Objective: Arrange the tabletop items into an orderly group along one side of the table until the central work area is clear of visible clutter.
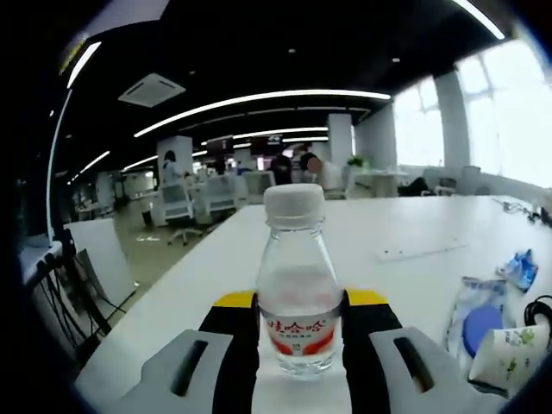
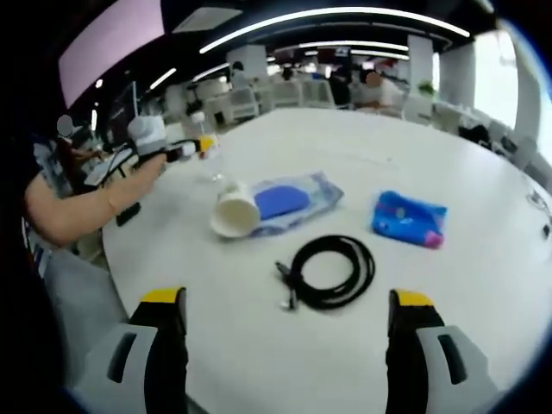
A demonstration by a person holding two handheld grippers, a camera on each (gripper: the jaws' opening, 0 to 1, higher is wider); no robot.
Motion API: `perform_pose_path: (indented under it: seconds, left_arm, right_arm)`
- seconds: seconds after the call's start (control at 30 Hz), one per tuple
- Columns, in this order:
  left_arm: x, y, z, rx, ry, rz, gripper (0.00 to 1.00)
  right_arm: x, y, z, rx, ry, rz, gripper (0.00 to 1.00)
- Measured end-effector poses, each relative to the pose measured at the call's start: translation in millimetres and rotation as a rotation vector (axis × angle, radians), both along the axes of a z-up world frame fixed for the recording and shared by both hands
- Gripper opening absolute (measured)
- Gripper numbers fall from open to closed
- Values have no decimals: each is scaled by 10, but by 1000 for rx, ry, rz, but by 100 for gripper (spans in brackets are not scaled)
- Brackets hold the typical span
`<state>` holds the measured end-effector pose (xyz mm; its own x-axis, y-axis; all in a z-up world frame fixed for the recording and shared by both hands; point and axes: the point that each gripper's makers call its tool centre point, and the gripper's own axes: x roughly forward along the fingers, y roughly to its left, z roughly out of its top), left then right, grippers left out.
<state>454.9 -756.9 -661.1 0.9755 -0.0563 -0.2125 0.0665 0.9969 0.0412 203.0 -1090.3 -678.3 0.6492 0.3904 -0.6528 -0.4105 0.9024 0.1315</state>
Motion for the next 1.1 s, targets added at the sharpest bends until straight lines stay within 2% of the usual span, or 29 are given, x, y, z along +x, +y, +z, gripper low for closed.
perform_pose_path:
  seconds: [0.43, 0.53, 0.6, 0.8, 0.9, 1.1]
  left_arm:
    - [9, 36, -4, 15, -13, 39, 37]
    - [-4, 42, -6, -16, -3, 31, 45]
    - [-20, 44, 10, -8, -3, 27, 49]
    - [-121, -29, 98, -48, -9, -25, 63]
    - [-180, -110, 151, -37, -13, -83, 71]
    - [-264, -129, 283, -32, -26, -133, 87]
  right_arm:
    - [6, -16, 4, 3, -8, -10, 95]
    - [30, -3, 23, 7, -19, -5, 95]
    - [53, 3, 37, 10, -26, -3, 95]
    - [115, 29, 102, 16, -54, 6, 94]
    - [140, 43, 135, 13, -67, 14, 94]
    - [196, 83, 200, 10, -103, 31, 92]
